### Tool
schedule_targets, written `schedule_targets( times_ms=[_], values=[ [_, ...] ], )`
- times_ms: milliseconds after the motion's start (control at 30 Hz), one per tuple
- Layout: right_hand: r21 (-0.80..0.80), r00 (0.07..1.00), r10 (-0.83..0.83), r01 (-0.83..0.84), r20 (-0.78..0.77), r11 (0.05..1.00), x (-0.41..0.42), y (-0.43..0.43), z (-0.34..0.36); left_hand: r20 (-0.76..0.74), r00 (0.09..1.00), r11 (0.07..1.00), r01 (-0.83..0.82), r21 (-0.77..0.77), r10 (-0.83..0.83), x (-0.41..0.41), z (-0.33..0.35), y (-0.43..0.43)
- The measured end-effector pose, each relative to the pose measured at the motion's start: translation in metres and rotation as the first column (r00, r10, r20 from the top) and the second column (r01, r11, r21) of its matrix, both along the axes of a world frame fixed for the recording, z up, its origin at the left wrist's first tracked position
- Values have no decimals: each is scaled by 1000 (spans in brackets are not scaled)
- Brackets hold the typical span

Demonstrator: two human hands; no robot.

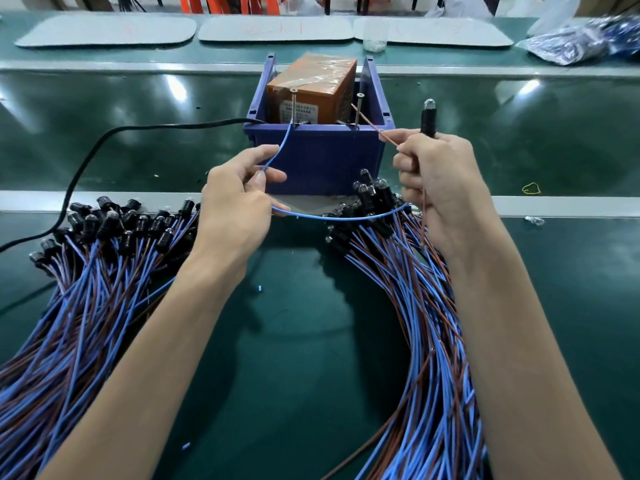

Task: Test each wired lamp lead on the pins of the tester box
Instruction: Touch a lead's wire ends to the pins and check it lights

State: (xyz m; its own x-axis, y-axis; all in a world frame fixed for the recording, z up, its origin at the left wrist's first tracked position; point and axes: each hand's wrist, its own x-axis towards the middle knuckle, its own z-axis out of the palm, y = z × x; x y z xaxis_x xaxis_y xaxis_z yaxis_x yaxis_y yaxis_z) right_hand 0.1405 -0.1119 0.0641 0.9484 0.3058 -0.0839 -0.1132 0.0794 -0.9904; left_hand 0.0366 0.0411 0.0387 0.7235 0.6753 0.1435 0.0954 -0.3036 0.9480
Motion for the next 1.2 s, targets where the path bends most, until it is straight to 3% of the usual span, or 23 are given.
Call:
schedule_targets(
  times_ms=[400,1200],
  values=[
    [-71,998,-8,13,65,997,-1,-3,-1,2,1000,1000,-8,-2,8,-3,7,-5],
    [-11,995,58,-58,78,998,-7,-6,6,49,998,1000,29,1,-29,-7,13,-11]
  ],
)
